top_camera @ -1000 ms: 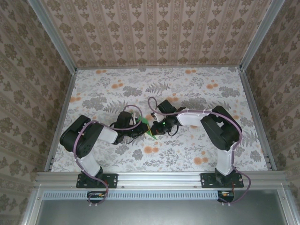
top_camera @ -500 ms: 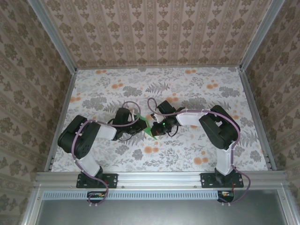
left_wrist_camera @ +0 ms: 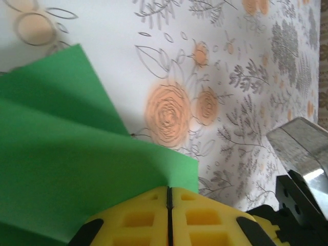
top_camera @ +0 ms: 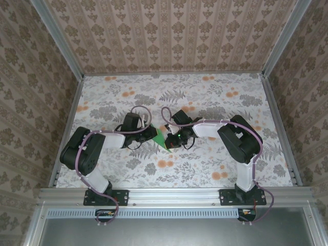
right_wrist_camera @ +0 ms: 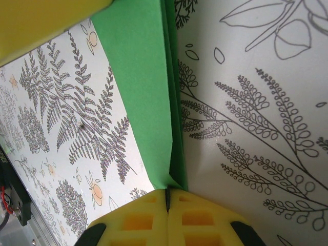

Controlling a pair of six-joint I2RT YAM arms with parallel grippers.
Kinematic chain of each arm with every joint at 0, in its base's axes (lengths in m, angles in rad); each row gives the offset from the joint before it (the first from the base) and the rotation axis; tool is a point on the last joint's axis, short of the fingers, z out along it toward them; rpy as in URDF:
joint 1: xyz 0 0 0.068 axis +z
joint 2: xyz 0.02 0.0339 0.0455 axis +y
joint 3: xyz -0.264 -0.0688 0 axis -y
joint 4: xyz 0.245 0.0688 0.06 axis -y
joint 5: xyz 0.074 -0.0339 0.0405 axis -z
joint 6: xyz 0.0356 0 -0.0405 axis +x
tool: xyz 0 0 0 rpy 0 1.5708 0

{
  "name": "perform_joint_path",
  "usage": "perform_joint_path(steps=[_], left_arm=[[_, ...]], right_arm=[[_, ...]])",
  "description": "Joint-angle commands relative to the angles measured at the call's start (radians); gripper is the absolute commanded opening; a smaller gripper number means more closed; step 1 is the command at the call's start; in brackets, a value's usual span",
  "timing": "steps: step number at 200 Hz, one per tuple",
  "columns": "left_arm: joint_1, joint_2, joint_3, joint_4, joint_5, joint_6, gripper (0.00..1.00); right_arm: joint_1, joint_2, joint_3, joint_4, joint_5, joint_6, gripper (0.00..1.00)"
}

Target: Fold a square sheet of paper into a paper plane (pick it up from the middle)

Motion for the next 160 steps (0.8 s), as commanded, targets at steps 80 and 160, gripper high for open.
perform_joint_path(steps=[80,160], left_arm=[[0.067,0.022,-0.048,-0.021,-0.088,-0.033,0.07],[0.108,-0.001,-0.095,-0.025,-0.123,-0.052,0.07]], right_arm=[[0.003,0.061,-0.028,-0.109,0.099,-0.011,0.00],[0.002,0.071,-0.027,-0.122,0.118,-0.005,0.00]])
